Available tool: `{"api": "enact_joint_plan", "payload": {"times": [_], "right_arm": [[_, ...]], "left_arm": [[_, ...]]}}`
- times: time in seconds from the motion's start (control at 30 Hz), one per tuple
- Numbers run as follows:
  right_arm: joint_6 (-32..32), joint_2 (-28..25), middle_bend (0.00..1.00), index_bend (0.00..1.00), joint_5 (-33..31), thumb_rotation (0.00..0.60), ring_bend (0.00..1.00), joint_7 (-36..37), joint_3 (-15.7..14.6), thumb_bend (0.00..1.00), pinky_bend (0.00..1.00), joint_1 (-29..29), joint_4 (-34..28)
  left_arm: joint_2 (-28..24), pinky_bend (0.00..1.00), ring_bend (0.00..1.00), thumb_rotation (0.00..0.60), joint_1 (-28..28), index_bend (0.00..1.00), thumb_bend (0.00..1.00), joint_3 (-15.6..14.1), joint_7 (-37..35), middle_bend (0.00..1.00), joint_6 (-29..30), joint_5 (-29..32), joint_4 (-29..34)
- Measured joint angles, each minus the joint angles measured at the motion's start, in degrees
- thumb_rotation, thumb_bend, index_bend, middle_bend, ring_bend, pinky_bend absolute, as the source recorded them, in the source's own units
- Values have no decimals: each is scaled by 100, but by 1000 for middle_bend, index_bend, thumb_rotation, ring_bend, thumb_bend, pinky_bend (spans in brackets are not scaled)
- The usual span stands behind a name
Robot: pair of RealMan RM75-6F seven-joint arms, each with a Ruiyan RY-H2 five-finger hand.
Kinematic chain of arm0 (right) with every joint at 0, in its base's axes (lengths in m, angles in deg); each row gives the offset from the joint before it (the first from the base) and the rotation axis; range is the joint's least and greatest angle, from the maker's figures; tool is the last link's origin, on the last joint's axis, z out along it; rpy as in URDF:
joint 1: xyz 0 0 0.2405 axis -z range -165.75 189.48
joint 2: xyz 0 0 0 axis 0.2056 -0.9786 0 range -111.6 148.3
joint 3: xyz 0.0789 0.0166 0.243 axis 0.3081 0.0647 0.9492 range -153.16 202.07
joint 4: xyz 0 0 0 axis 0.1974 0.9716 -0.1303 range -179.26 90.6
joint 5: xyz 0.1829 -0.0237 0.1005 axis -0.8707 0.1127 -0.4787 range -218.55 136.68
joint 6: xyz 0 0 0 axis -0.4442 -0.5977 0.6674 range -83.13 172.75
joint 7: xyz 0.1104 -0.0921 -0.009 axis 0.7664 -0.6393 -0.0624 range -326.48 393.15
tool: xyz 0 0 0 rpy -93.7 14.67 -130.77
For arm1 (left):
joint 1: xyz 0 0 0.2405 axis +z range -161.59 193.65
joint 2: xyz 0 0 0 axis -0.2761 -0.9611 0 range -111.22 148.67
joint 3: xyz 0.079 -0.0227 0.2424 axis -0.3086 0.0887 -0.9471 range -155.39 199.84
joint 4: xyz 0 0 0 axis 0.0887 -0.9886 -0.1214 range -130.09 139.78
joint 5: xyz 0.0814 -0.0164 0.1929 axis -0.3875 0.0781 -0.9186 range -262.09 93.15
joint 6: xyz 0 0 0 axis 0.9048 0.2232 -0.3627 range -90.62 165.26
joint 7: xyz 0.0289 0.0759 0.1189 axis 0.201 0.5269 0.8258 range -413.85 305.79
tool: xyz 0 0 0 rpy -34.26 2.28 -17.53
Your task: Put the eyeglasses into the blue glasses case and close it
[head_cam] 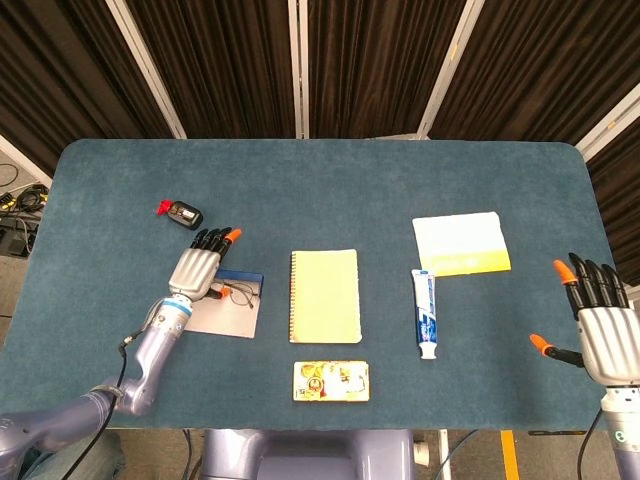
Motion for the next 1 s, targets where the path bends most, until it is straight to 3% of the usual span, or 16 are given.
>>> {"api": "enact_joint_plan", "payload": {"times": [0.63, 0.83, 1.0], "right_arm": [[-28, 7, 0, 0, -13, 600, 0, 2, 1, 0, 0, 4, 13], [-66, -12, 0, 1, 42, 600, 0, 41, -14, 0, 0, 19, -12], [-118, -49, 0, 3, 137, 600, 0, 111, -42, 0, 0, 41, -50]], "left_arm": [[-106, 0, 0, 600, -7, 0, 198, -9, -76, 0, 98, 86, 80], [-388, 0, 0, 600, 139, 0, 198, -107, -104, 0, 274, -6, 492], [-897, 0, 0, 600, 420, 2, 198, -427, -186, 0, 601, -369, 1202]]}}
